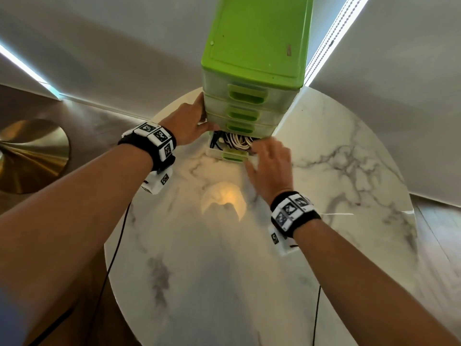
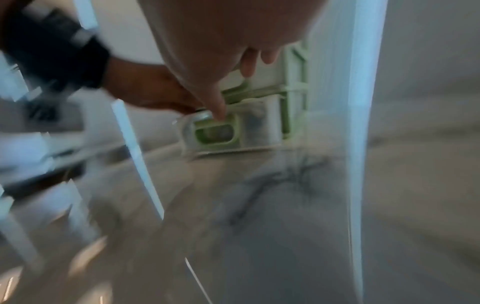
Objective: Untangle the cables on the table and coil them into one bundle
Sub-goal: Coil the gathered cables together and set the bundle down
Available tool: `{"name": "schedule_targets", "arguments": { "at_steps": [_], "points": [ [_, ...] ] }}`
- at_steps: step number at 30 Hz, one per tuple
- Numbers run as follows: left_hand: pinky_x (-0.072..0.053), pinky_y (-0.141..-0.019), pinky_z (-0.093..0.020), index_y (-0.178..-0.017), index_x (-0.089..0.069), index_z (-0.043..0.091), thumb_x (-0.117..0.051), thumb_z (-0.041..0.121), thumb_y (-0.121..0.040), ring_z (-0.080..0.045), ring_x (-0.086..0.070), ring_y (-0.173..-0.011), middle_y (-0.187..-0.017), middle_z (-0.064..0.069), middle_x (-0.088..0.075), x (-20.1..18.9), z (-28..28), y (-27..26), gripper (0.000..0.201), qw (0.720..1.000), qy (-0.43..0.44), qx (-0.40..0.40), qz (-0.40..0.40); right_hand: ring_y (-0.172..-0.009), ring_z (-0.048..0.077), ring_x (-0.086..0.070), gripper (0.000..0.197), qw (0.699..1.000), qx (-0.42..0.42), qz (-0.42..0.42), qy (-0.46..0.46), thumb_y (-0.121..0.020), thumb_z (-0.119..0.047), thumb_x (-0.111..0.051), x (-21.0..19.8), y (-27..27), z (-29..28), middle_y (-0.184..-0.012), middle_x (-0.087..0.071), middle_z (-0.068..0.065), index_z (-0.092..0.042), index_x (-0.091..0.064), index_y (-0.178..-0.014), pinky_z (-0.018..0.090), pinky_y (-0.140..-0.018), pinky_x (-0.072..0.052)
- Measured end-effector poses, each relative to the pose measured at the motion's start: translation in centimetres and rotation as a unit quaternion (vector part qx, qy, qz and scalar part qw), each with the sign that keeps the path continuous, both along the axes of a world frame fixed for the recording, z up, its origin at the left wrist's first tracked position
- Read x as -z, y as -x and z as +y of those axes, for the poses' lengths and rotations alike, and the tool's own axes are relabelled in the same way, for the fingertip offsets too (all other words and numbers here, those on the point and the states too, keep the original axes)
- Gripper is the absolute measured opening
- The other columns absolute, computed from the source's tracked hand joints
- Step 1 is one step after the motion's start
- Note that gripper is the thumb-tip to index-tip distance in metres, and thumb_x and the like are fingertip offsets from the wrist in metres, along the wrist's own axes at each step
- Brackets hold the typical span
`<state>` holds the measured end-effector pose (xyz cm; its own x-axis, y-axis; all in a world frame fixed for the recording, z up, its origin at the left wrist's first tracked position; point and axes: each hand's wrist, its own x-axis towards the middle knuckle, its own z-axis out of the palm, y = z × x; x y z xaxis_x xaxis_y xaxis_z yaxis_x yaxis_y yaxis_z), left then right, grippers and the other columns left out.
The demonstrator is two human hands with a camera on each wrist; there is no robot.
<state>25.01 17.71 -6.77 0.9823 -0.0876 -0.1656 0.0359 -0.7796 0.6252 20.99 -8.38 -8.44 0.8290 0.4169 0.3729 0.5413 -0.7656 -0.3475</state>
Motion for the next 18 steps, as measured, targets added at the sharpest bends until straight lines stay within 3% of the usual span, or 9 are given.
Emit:
{"name": "schedule_targets", "arguments": {
  "at_steps": [2, 4, 5, 6, 7, 10, 13, 16, 18],
  "points": [
    [-0.054, -0.099, -0.046, -0.152, -0.024, 0.011, -0.074, 0.039, -0.091, -0.023, -0.069, -0.114, -0.128, -0.006, -0.070, -0.5, 0.1, 0.4, 0.083, 0.999, 0.033, 0.010, 0.026, -0.103, 0.027, -0.054, 0.075, 0.975, 0.114, 0.157, -0.106, -0.067, -0.037, -0.092, -0.2, -1.7, -1.6, -0.118, -0.046, 0.005, -0.009, -0.049, -0.121, 0.039, -0.088, -0.050],
    [-0.047, -0.107, -0.037, -0.153, -0.018, 0.016, -0.088, 0.042, -0.077, -0.014, -0.060, -0.124, -0.142, 0.002, -0.059, -1.2, 0.1, 0.9, 0.106, 0.996, 0.046, 0.017, 0.072, -0.124, 0.019, -0.049, 0.113, 0.942, 0.066, 0.295, -0.143, -0.060, -0.038, -0.097, -1.1, -3.7, -2.3, -0.139, -0.040, 0.003, -0.008, -0.030, -0.146, 0.029, -0.107, -0.044],
    [-0.044, -0.107, -0.032, -0.154, -0.015, 0.017, -0.094, 0.040, -0.069, -0.014, -0.056, -0.127, -0.145, 0.004, -0.055, -1.5, -0.1, 1.1, 0.118, 0.995, 0.038, 0.019, 0.090, -0.124, 0.011, -0.050, 0.121, 0.934, 0.020, 0.333, -0.131, -0.059, -0.033, -0.098, -1.3, -4.5, -2.4, -0.142, -0.043, -0.001, -0.010, -0.023, -0.151, 0.017, -0.107, -0.040],
    [-0.043, -0.106, -0.031, -0.154, -0.015, 0.016, -0.097, 0.038, -0.063, -0.017, -0.055, -0.131, -0.148, 0.000, -0.054, -1.5, -0.2, 1.3, 0.125, 0.995, 0.027, 0.020, 0.096, -0.116, 0.004, -0.053, 0.120, 0.927, -0.006, 0.357, -0.115, -0.061, -0.028, -0.097, -1.7, -5.0, -2.2, -0.137, -0.049, -0.006, -0.012, -0.021, -0.153, 0.006, -0.099, -0.038],
    [-0.043, -0.105, -0.030, -0.154, -0.016, 0.014, -0.099, 0.035, -0.059, -0.021, -0.054, -0.133, -0.148, -0.006, -0.054, -1.6, -0.3, 1.4, 0.128, 0.995, 0.021, 0.019, 0.097, -0.110, 0.003, -0.055, 0.116, 0.924, -0.006, 0.368, -0.106, -0.062, -0.025, -0.096, -2.0, -5.3, -2.0, -0.133, -0.054, -0.008, -0.014, -0.024, -0.152, 0.003, -0.093, -0.038],
    [-0.046, -0.100, -0.031, -0.152, -0.019, 0.012, -0.099, 0.034, -0.060, -0.026, -0.057, -0.131, -0.143, -0.014, -0.059, -1.5, -0.5, 1.2, 0.125, 0.996, 0.008, -0.002, 0.090, -0.110, 0.011, -0.056, 0.102, 0.922, 0.033, 0.367, -0.116, -0.061, -0.027, -0.097, -2.1, -5.5, -1.9, -0.128, -0.063, -0.004, -0.017, -0.037, -0.143, 0.023, -0.097, -0.047],
    [-0.048, -0.098, -0.035, -0.152, -0.020, 0.008, -0.095, 0.033, -0.069, -0.031, -0.060, -0.126, -0.136, -0.016, -0.063, -1.4, -0.9, 1.3, 0.114, 0.997, -0.005, -0.013, 0.079, -0.105, 0.022, -0.061, 0.087, 0.929, 0.058, 0.357, -0.083, -0.067, -0.029, -0.093, -2.2, -5.8, -1.7, -0.121, -0.066, 0.003, -0.016, -0.042, -0.136, 0.037, -0.093, -0.052],
    [-0.051, -0.095, -0.052, -0.148, -0.024, 0.003, -0.085, 0.036, -0.081, -0.040, -0.064, -0.113, -0.121, -0.022, -0.068, -0.8, -1.2, 1.2, 0.097, 0.998, -0.029, -0.021, 0.054, -0.101, 0.031, -0.064, 0.067, 0.942, 0.081, 0.324, -0.038, -0.078, -0.030, -0.084, -2.3, -6.2, -1.2, -0.113, -0.069, 0.010, -0.013, -0.044, -0.130, 0.043, -0.089, -0.053],
    [-0.052, -0.089, -0.055, -0.146, -0.027, 0.001, -0.077, 0.038, -0.089, -0.043, -0.065, -0.106, -0.114, -0.023, -0.069, 0.0, -1.3, 1.0, 0.084, 0.997, -0.050, -0.039, 0.032, -0.099, 0.037, -0.065, 0.054, 0.949, 0.089, 0.301, -0.018, -0.085, -0.029, -0.077, -2.0, -6.4, -0.9, -0.108, -0.070, 0.014, -0.011, -0.046, -0.125, 0.045, -0.086, -0.053]
  ]
}}
